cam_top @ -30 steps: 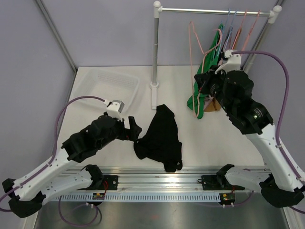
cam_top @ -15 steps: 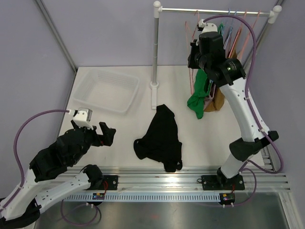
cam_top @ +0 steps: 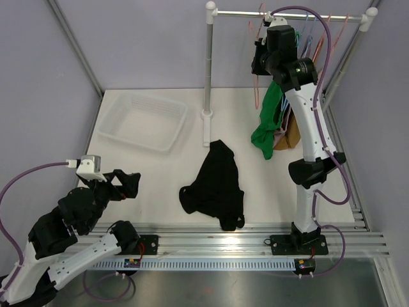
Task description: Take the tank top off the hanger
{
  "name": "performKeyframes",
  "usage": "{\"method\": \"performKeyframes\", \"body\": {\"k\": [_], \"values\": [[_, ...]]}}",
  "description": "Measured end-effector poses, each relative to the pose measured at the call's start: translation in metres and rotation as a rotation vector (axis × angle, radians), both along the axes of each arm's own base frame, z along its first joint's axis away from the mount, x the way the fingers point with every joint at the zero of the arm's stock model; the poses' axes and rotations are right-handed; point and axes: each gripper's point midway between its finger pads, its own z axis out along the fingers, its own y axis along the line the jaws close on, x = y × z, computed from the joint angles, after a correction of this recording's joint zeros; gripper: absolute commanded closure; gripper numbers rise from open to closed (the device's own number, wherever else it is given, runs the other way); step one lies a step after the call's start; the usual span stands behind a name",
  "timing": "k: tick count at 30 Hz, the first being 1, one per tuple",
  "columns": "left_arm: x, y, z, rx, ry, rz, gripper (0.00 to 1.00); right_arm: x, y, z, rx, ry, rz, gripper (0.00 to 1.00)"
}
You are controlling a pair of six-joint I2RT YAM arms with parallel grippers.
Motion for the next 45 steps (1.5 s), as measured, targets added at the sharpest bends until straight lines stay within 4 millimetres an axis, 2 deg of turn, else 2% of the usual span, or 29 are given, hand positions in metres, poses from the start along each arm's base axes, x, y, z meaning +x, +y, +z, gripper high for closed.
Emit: {"method": "performKeyframes", "body": {"k": [5,10,11,12,13,16,17,18,19,21,22,23,27,31,35,37,40,42,45], "values": [[0.0,0.001,0.0,-0.004,-0.001,0.004,0.01,0.013,0.0,-0.02,-0.017,0.032,-0.002,1.0],[0.001,-0.001,-0.001,0.004,0.005,0.004,0.01,0.017,0.0,-0.026,-0.019,0.046,-0.001,1.0],[0.001,-0.001,-0.001,0.005,0.007,0.004,0.01,0.017,0.0,-0.027,-0.015,0.049,0.002,0.97],[0.002,-0.001,-0.001,0.007,0.008,0.004,0.01,0.017,0.002,-0.029,-0.012,0.053,0.009,0.91],[0.002,-0.001,-0.002,0.009,0.009,0.004,0.01,0.017,0.003,-0.03,-0.006,0.057,0.014,0.69],[0.003,-0.003,-0.003,0.02,0.018,0.005,0.01,0.017,0.008,-0.038,0.005,0.077,0.029,0.58],[0.004,-0.005,-0.005,0.03,0.026,0.005,0.01,0.017,0.008,-0.041,0.005,0.085,0.031,0.49],[0.006,-0.007,-0.006,0.043,0.036,0.007,0.01,0.017,0.009,-0.043,0.009,0.091,0.033,0.45],[0.008,-0.009,-0.008,0.056,0.049,0.01,0.01,0.016,0.009,-0.043,0.01,0.092,0.036,0.44],[0.012,-0.015,-0.015,0.09,0.082,0.012,0.01,0.013,0.008,-0.037,0.014,0.084,0.038,0.32],[0.014,-0.018,-0.017,0.101,0.094,0.008,0.01,0.009,0.008,-0.033,0.019,0.078,0.039,0.22],[0.016,-0.024,-0.019,0.111,0.111,-0.001,0.01,0.004,0.007,-0.027,0.023,0.07,0.044,0.01],[0.027,-0.056,-0.029,0.12,0.174,-0.062,0.01,-0.034,-0.005,0.001,0.037,0.035,0.058,0.01],[0.04,-0.103,-0.045,0.138,0.24,-0.151,0.01,-0.093,-0.021,0.04,0.071,-0.039,0.082,0.01],[0.044,-0.162,-0.07,0.174,0.31,-0.292,0.01,-0.164,-0.04,0.078,0.141,-0.155,0.11,0.0],[0.044,-0.186,-0.087,0.205,0.344,-0.342,0.01,-0.195,-0.047,0.082,0.166,-0.184,0.128,0.01],[0.04,-0.218,-0.121,0.273,0.409,-0.414,0.01,-0.234,-0.056,0.076,0.19,-0.208,0.153,0.01],[0.037,-0.233,-0.141,0.318,0.449,-0.442,0.01,-0.254,-0.059,0.07,0.202,-0.216,0.171,0.01],[0.034,-0.25,-0.164,0.359,0.485,-0.476,0.01,-0.274,-0.061,0.055,0.212,-0.206,0.198,0.01]]}}
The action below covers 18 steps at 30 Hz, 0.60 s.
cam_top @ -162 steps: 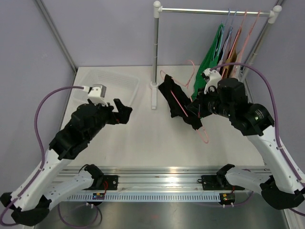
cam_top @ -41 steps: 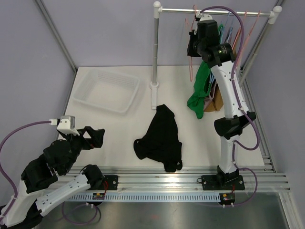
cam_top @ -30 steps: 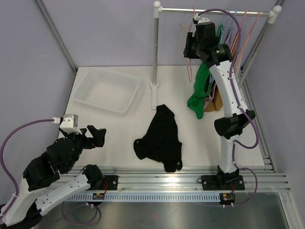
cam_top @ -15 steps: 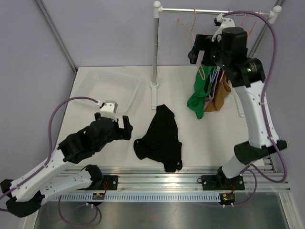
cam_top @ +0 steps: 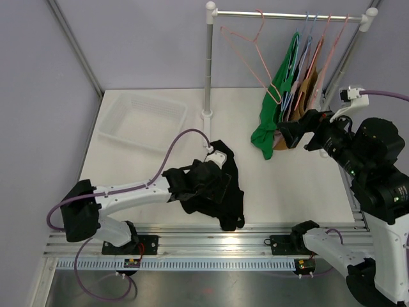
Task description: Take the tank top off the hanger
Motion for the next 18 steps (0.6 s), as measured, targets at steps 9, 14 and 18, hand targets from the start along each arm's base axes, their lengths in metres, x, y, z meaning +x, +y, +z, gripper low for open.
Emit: {"method": "performKeyframes", "body": {"k": [9,14,18], "values": [[-0.005,-0.028,-0.075,0.088,0.113,-0.057,0.02,-0.027,0.015,-0.052,0.012,0.097,0.124,0.0],[-0.004,-0.03,-0.095,0.119,0.133,-0.042,0.58,-0.034,0.021,-0.063,0.019,0.121,0.171,0.01],[-0.002,-0.032,-0.096,0.116,0.13,-0.033,0.94,-0.038,0.021,-0.063,0.022,0.114,0.177,0.0]]}}
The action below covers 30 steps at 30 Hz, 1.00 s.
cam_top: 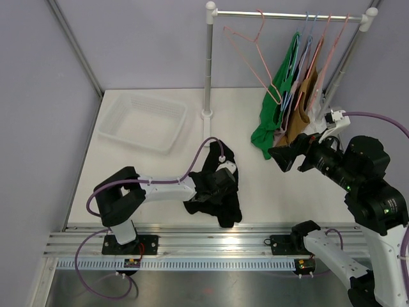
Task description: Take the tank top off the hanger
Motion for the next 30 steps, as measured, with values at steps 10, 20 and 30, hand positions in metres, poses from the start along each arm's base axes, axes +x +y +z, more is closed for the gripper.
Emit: {"method": "performKeyframes", "body": {"k": [10,20,30], "values": [[0.018,0.032,0.081,0.018,-0.151,0.089,1.0,-0.004,-0.001,0.003,0.005,-0.017,0.0,0.01],[0.104,0.111,0.272,-0.141,-0.444,0.431,1.0,0.003,-0.005,-0.002,-0.007,-0.008,-0.03,0.01],[0.183,0.226,0.339,-0.078,-0.532,0.713,1.0,0.016,-0.025,0.002,-0.014,-0.038,-0.173,0.01]]}}
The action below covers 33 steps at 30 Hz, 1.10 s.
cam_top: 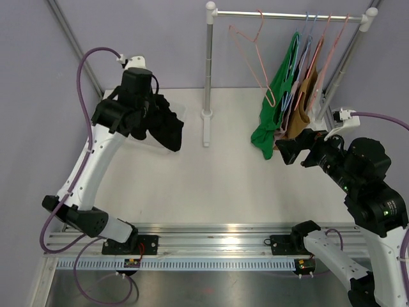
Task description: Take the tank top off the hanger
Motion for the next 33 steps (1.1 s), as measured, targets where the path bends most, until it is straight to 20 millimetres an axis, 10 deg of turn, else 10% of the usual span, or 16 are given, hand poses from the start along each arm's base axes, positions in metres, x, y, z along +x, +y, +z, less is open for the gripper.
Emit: {"method": "performKeyframes", "body": {"k": [9,10,13,19,25,30,33], "values": [[0.081,0.06,-0.02,-0.036,0.081,0.113,1.0,0.011,-0.005,-0.005,-0.015,0.022,-0.046,0.0],[0.088,0.063,-0.03,-0.035,0.105,0.118,0.91,0.013,-0.006,-0.007,-0.019,0.028,-0.058,0.01],[0.102,0.07,-0.057,-0.026,0.187,0.12,0.18,0.025,-0.008,-0.012,-0.035,0.061,-0.091,0.0],[0.11,0.064,-0.089,-0.084,0.268,0.08,0.01,0.064,-0.007,-0.019,-0.082,0.135,-0.163,0.0],[0.052,0.048,-0.058,-0.133,0.214,0.021,0.01,0.102,-0.022,0.004,-0.141,0.113,-0.299,0.02],[-0.045,0.03,-0.009,-0.171,0.037,-0.089,0.01,0.132,-0.033,0.028,-0.205,0.077,-0.382,0.21],[-0.093,0.023,-0.012,-0.189,-0.036,-0.164,0.01,0.154,-0.041,0.033,-0.233,0.08,-0.426,0.29]]}}
